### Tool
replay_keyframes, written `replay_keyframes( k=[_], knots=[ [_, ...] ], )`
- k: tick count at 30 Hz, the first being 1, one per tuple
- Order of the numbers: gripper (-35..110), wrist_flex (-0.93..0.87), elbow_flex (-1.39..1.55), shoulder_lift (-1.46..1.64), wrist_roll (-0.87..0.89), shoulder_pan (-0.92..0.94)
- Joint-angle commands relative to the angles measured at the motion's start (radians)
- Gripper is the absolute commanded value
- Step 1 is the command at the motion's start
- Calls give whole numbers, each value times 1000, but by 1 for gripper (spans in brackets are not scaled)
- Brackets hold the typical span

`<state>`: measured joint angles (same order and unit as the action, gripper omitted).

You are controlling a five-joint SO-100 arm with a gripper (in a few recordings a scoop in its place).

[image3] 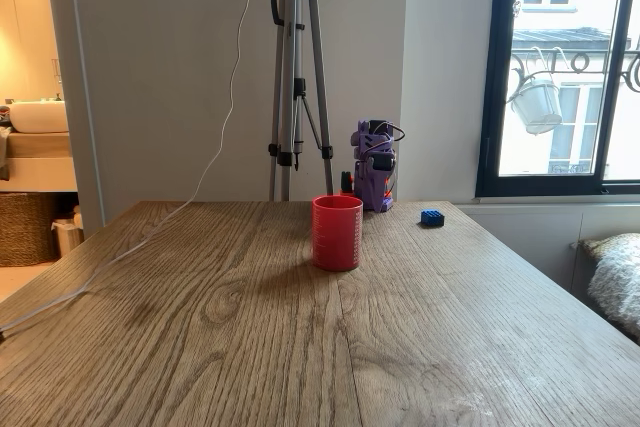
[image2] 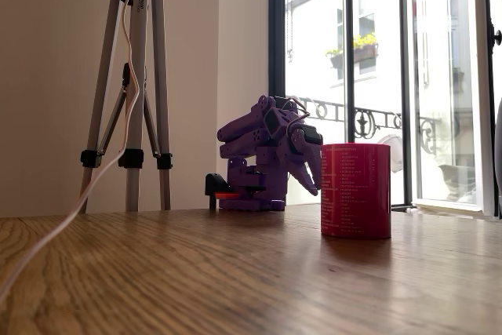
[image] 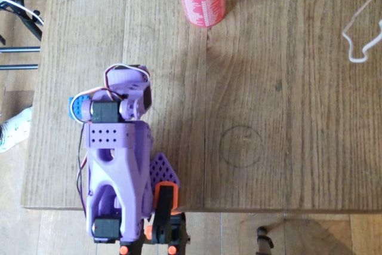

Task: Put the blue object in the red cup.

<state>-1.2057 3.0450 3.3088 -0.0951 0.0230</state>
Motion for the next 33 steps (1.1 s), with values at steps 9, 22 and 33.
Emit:
replay_keyframes(
  k=[9, 22, 33],
  knots=[
    [1, -3, -15, -8, -20, 8],
    [1, -3, -15, -8, -25, 9],
    [1, -3, -17, -8, -17, 21]
  ],
)
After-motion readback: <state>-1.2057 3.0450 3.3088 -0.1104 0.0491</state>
